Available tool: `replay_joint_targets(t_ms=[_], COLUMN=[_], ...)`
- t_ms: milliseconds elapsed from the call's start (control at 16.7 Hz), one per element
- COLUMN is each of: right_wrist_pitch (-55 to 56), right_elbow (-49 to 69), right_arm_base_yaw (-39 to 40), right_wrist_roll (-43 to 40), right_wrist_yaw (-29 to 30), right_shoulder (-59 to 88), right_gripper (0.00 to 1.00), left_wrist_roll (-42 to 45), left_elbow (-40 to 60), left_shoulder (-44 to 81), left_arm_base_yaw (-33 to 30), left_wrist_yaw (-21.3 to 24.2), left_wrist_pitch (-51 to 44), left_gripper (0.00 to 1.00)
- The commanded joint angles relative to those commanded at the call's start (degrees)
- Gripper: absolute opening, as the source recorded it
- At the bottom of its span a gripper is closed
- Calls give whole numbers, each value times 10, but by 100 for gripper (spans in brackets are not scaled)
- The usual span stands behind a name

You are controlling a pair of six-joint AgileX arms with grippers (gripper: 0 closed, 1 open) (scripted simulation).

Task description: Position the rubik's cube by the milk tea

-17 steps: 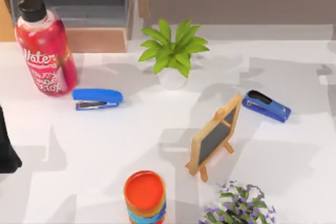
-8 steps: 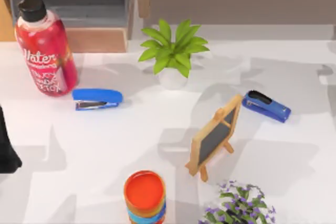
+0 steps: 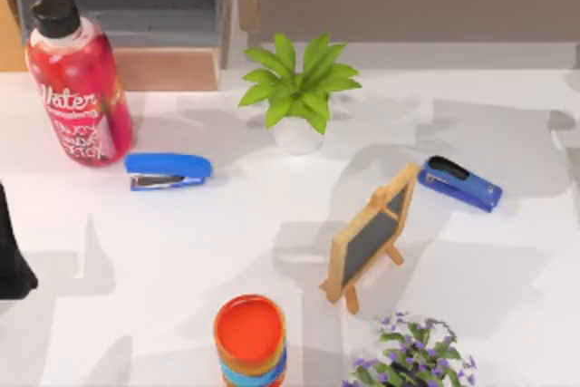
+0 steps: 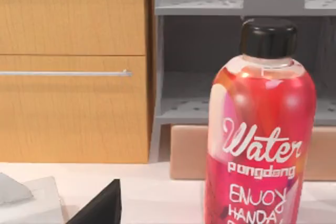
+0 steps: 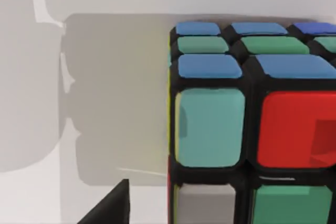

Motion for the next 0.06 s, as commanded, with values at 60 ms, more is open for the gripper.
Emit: replay_joint_targets(t_ms=[60], right_wrist_pitch=[0], right_elbow=[0], right_arm_base_yaw=[0], right_wrist_roll=[0], right_wrist_yaw=[0], right_shoulder=[0], right_gripper=[100], left_wrist_roll=[0], left_elbow=[0], left_shoulder=[0], left_arm_base_yaw=[0], left_wrist_yaw=[0], left_wrist_pitch=[0], left_gripper=[100])
